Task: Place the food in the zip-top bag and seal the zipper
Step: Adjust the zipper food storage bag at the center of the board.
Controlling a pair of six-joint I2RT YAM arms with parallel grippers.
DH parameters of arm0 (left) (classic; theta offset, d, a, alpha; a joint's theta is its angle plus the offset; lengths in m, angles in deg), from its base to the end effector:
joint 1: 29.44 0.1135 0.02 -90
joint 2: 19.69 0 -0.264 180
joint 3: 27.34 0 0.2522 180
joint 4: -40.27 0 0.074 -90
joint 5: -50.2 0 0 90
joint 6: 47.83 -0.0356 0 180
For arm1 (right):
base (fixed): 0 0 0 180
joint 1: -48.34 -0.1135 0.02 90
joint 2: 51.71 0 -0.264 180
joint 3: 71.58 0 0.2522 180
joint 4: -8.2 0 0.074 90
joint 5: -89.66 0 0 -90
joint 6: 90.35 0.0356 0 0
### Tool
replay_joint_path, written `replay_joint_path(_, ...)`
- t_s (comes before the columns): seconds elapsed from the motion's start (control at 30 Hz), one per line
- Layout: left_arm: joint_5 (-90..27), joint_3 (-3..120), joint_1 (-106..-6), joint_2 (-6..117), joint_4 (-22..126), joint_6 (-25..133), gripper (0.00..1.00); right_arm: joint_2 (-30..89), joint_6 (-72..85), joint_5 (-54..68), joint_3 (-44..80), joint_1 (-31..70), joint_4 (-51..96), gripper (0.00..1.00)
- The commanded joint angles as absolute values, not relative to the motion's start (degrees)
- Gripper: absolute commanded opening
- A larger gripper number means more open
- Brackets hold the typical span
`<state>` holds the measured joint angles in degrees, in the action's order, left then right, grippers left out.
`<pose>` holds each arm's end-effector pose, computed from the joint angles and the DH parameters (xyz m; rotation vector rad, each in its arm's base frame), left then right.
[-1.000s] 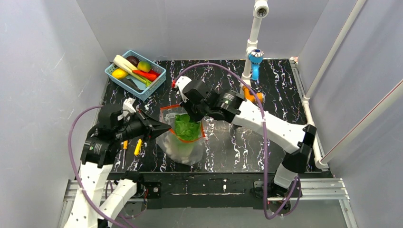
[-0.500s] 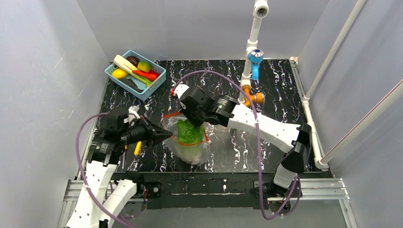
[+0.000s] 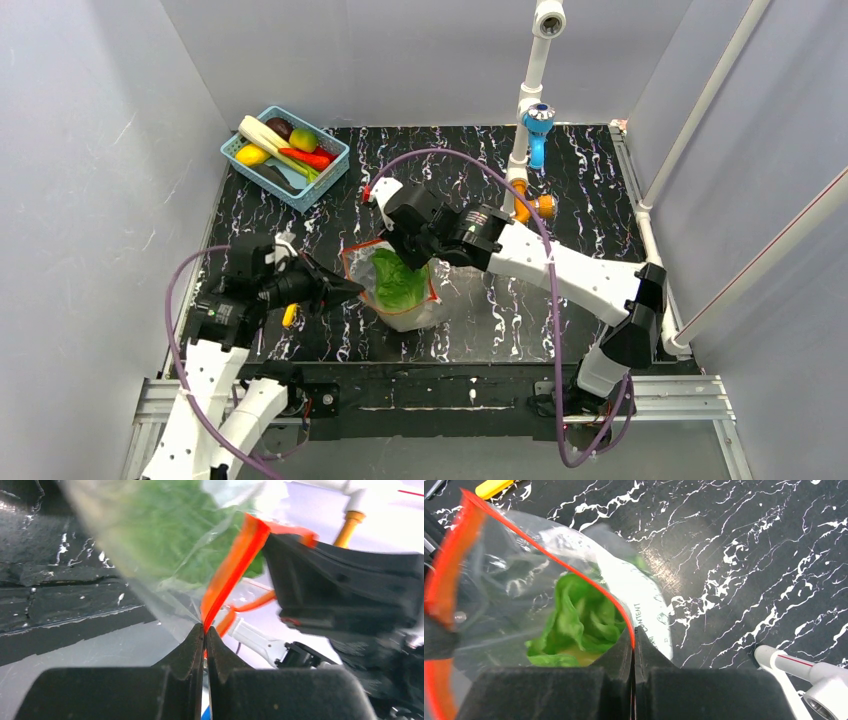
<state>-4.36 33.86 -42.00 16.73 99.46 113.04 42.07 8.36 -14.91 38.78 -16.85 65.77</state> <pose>0.1141 -0.0466 0.3177 -0.8222 2.3097 -1.4247 0.1596 0.3239 0.3778 -0.9640 2.0763 0.3927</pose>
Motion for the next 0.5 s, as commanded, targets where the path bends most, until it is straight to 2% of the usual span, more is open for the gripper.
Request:
replay_joint_path(0.0,-5.66,48.13,-42.05,17.36,102.36,110.19,0.0,38.96,7.44,-16.57,44.64,-16.79,67.72,0.01)
replay_joint_path(0.1,-6.29,47.94,-42.09,16.69,104.28,109.49,0.0,35.94,7.92,-13.67,41.37,-16.83,64.51,0.01)
replay_joint_path(0.3,-4.98,30.36,-42.09,12.52,98.73,112.54,0.0,38.38,12.1,-11.05,33.12,-16.53,59.17,0.01)
replay_joint_path(0.37,-4.34,29.3,-42.04,12.05,96.78,114.1,0.0,39.9,12.44,-10.75,33.06,-16.53,59.68,0.01)
replay_joint_path(0.47,-4.66,34.37,-42.09,13.06,96.52,114.19,0.0,39.75,11.7,-11.69,34.17,-16.53,60.83,0.01)
